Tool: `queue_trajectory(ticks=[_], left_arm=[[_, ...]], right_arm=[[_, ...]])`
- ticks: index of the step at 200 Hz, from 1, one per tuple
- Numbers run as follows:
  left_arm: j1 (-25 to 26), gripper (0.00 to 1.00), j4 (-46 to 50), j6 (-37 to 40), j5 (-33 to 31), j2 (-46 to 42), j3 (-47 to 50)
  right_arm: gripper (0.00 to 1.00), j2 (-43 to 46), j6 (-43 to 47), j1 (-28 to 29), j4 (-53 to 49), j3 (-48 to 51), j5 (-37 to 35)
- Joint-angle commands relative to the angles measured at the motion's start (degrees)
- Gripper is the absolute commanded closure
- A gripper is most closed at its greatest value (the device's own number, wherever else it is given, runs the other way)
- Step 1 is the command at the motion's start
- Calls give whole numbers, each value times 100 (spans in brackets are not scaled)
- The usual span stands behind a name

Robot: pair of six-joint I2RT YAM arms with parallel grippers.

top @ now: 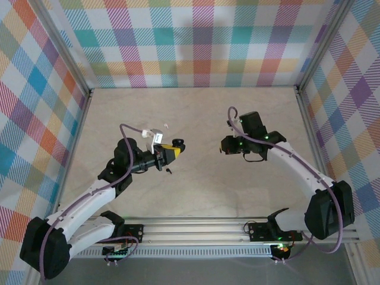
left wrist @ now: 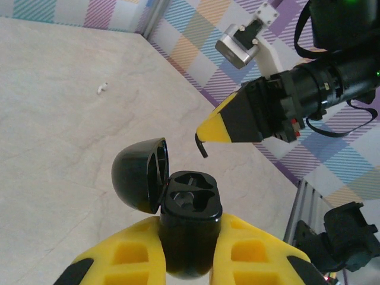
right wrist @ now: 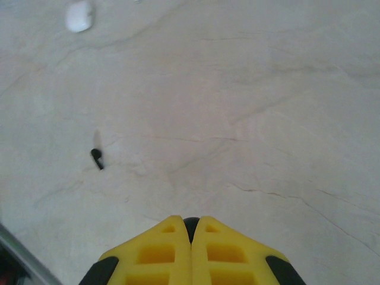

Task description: Insert wireless bluetooth earbuds into charging case

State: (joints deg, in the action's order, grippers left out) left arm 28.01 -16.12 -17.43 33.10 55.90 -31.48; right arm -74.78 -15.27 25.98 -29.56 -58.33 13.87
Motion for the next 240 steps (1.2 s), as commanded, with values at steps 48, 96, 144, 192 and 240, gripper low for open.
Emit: queue_trajectory(ticks=[48, 96, 144, 192, 240], left_arm=[[38, 100, -719, -305, 598, -139, -468], [55, 100, -1048, -232, 619, -175, -597], [135, 100, -1084, 551, 623, -298, -601], [240, 100, -1333, 934, 601, -656, -367], [310, 100, -1222, 908, 518, -856, -334]], right_arm=[[100, 911, 718, 370, 653, -793, 932], [100, 1397, 6, 387, 1925, -647, 1650], [100, 1271, -788, 520, 3184, -447, 2084], [100, 1118, -698, 1075, 3508, -396, 1944], [100, 899, -601, 1434, 3692, -452, 1874]])
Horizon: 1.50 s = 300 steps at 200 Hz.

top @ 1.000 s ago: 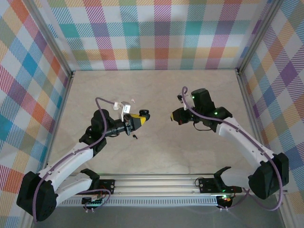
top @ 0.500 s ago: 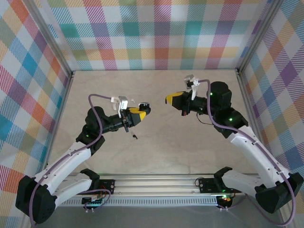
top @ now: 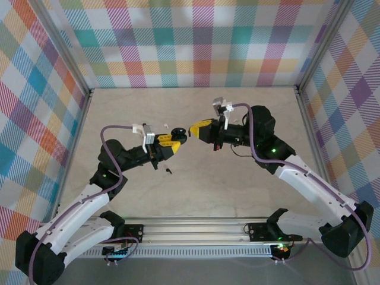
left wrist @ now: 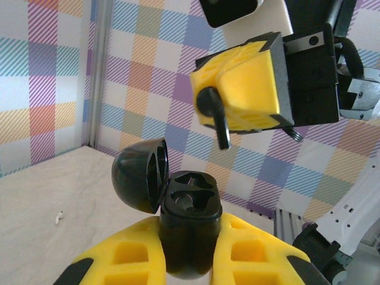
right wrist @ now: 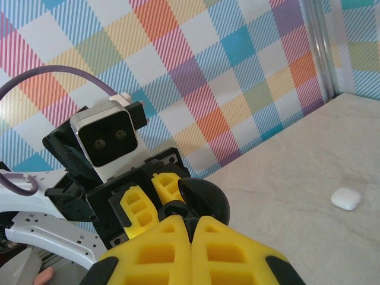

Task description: Insert wireless bluetooth earbuds into charging case

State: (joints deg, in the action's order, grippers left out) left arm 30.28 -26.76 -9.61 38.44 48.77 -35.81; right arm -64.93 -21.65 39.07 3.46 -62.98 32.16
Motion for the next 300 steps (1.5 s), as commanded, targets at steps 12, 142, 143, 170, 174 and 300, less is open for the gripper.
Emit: queue_trajectory(ticks=[12, 142, 143, 170, 174, 300], left_arm=[[100, 100, -145, 126, -38, -175, 114], [171, 100, -72, -67, -73, -200, 44], [171, 100, -73, -72, -73, -197, 41], [171, 100, -91, -155, -80, -202, 48], [171, 100, -91, -162, -82, -202, 48], [173, 100, -81, -243, -116, -294, 62]], right_arm=[[100, -133, 64, 187, 395, -21, 53], [100, -202, 100, 371, 528, -37, 16], [100, -204, 100, 372, 544, -33, 17], [100, -247, 82, 388, 613, -39, 44], [100, -256, 91, 385, 609, -41, 44], [100, -394, -63, 391, 824, 139, -49]])
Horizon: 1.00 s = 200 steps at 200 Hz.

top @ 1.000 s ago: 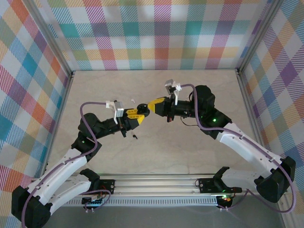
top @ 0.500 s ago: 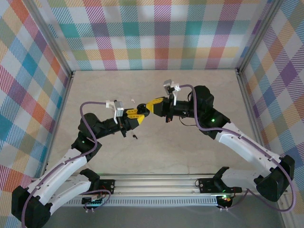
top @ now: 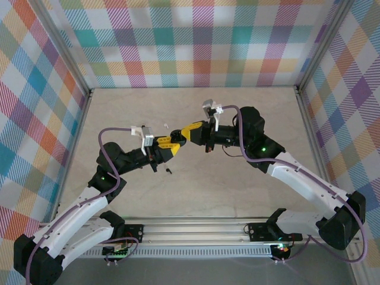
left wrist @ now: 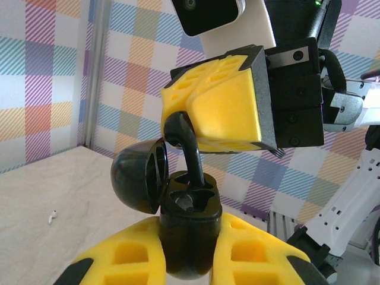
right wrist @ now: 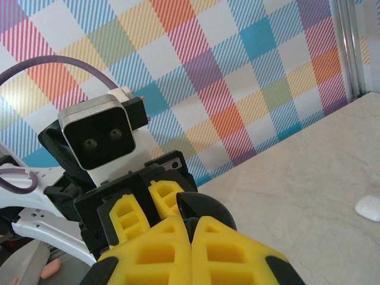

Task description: Insert wireless bluetooth earbuds into charging case

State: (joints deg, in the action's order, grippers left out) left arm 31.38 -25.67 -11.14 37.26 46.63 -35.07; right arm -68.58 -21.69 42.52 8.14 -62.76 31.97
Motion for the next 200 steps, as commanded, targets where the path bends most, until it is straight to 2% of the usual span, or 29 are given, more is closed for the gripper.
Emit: queue_trajectory(ticks=[1, 50, 161, 188, 200], left_arm=[[63, 100, -196, -95, 1, -77, -10], [65, 100, -333, -189, -91, -47, -9], [62, 100, -382, -222, -285, -94, -52], [65, 100, -368, -212, -290, -97, -53], [65, 100, -368, -222, -298, -98, -53]], right_arm=[[100, -26, -70, 46, 364, 121, -31], [100, -94, -539, 46, 876, 394, -64], [100, -15, -406, 44, 526, 598, -173], [88, -18, -397, 54, 469, 612, -196], [87, -15, -397, 53, 428, 608, -223]])
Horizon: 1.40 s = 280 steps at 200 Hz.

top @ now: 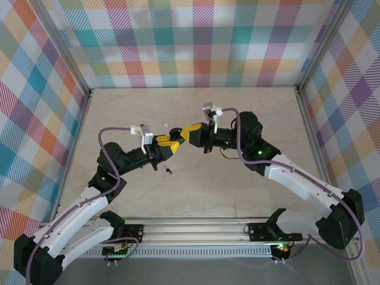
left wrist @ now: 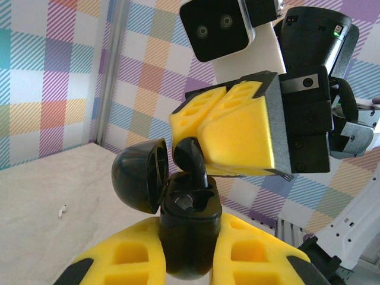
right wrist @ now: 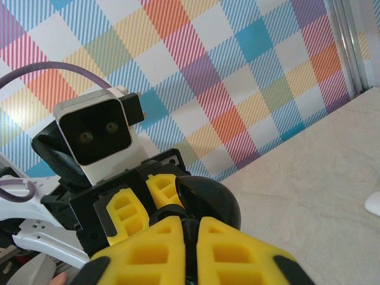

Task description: Insert wireless bluetooth earbuds into charging case

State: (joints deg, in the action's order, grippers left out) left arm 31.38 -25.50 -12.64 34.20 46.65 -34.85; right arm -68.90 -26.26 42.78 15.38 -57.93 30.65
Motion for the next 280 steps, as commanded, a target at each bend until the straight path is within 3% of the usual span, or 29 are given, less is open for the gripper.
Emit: queue_trajectory(ticks=[1, 94, 115, 135, 180, 202, 233, 280], left_arm=[[68, 100, -386, -72, 8, -97, -70], [67, 100, -278, -1, -70, -131, 30], [62, 100, -184, 51, -134, -161, 81], [63, 100, 200, 247, -360, -224, 101], [62, 100, 1377, 743, -580, -145, -335], [62, 100, 1565, 866, -898, -455, -215], [62, 100, 1882, 1099, -1354, -1047, 180], [57, 100, 2226, 1177, -1547, -1334, 261]], right_arm=[[87, 22, 60, 28, -293, 124, -97], [64, 333, 122, 28, -879, -145, -462], [64, 424, 195, 21, -1194, -273, -691], [64, 518, 266, 12, -1671, -442, -1354], [65, -149, 588, -122, -3860, -1821, -2530], [65, -232, 214, -140, -3938, -1478, -2983], [65, -321, -90, -403, -3896, -1122, -2812], [64, -791, -75, -574, -4299, -1111, -2720]])
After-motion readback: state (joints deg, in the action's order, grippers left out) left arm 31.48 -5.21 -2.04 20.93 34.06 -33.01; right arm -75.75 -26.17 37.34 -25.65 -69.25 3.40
